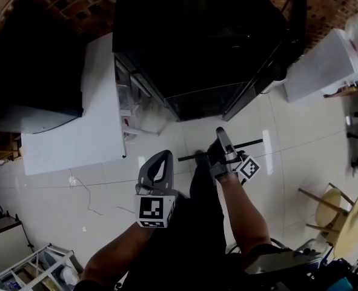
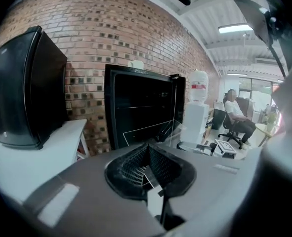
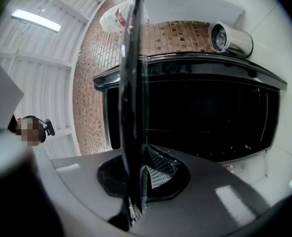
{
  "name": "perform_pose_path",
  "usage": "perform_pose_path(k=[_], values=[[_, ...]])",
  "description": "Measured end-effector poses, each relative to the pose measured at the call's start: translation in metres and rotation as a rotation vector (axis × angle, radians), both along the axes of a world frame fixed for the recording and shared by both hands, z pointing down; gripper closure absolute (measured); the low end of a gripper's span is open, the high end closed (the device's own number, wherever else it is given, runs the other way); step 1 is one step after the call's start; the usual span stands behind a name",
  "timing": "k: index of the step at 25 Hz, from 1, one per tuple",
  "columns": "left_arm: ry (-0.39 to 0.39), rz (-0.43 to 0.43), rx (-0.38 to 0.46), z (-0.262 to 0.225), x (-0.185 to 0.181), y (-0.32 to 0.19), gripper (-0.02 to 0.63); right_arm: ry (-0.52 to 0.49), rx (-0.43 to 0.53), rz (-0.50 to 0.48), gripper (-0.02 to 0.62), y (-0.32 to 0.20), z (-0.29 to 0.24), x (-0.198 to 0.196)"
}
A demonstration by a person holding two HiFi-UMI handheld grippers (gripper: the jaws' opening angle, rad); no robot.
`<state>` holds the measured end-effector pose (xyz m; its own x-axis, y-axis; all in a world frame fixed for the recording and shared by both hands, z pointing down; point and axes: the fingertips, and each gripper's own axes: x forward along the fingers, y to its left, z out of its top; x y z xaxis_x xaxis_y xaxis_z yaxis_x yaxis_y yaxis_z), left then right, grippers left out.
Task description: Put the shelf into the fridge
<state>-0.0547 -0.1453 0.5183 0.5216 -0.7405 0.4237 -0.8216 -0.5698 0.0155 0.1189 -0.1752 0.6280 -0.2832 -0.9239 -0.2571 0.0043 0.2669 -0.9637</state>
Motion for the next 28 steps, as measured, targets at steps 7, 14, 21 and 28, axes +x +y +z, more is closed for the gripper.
perform_pose_path(k=[7,14,21,28], values=[[-0.034,0.02,-0.054,0.025,0.0,-0.004,0.612,-0.008,-0.022,-0.009,0.578,-0.026,0.03,-0.001],[0.003,0.02,-0.028,0.018,0.01,-0.021,0.612,0.003,-0.043,-0.034,0.578,-0.054,0.047,0.003],[-0.005,0.009,0.003,0.005,0.01,-0.026,0.612,-0.009,-0.066,-0.032,0.578,-0.069,0.058,0.0],[-0.017,0.036,0.028,-0.001,0.017,-0.024,0.612,-0.028,-0.107,-0.012,0.578,-0.087,0.073,0.001]])
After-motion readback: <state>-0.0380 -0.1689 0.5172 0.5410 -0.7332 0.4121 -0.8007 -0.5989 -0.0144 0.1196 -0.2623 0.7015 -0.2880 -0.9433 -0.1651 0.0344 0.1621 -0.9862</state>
